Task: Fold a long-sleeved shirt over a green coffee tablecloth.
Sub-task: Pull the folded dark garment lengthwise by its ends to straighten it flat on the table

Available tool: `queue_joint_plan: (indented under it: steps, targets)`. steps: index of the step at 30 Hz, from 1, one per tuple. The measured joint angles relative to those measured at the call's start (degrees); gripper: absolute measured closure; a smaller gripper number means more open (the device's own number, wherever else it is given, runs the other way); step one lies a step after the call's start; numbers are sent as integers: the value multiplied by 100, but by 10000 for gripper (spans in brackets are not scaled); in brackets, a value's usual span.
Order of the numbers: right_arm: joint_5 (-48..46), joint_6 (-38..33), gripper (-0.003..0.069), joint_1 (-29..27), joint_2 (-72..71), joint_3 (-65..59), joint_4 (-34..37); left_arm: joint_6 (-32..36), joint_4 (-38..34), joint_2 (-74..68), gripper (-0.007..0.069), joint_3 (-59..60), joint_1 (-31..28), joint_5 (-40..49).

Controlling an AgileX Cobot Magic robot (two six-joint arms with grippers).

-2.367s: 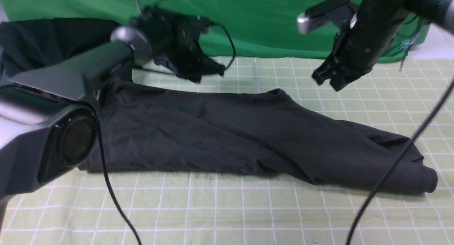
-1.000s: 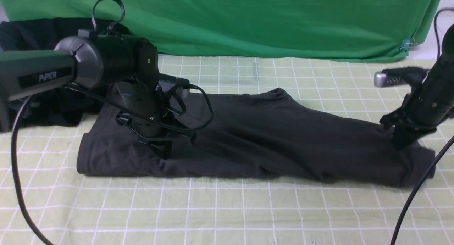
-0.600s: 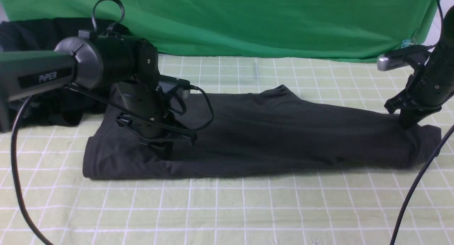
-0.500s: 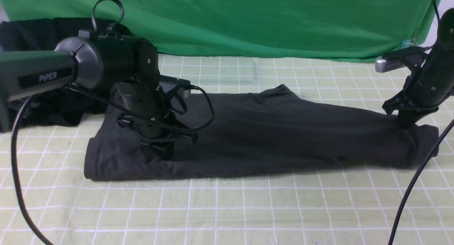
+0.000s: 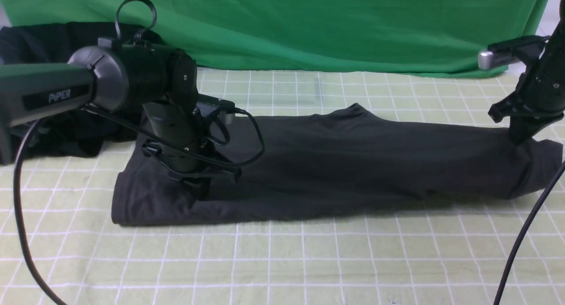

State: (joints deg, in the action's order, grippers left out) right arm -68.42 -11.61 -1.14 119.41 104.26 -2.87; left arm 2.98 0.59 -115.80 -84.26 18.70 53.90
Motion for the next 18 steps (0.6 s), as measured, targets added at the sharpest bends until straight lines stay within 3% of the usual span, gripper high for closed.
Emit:
queue_joint_plan:
  steps: [2, 3, 7, 11, 14, 18]
  targets:
    - [20, 155, 557, -76, 4, 0, -43, 0, 36, 0, 629, 0, 0, 14]
    - [-36, 433, 464, -193, 4, 6, -168, 0, 45, 6, 629, 0, 0, 28]
    - [-79, 635, 251, -290, -78, -82, -278, 0, 24, 122, 629, 5, 0, 47]
    - [-71, 630, 119, -302, -541, -672, -282, -6, 16, 459, 629, 5, 0, 144]
    - [264, 636, 92, -556, -800, -1106, -146, -21, 16, 693, 629, 5, 0, 164]
    - [653, 440, 88, -1000, -702, -1189, 659, -15, 10, 739, 629, 34, 0, 136]
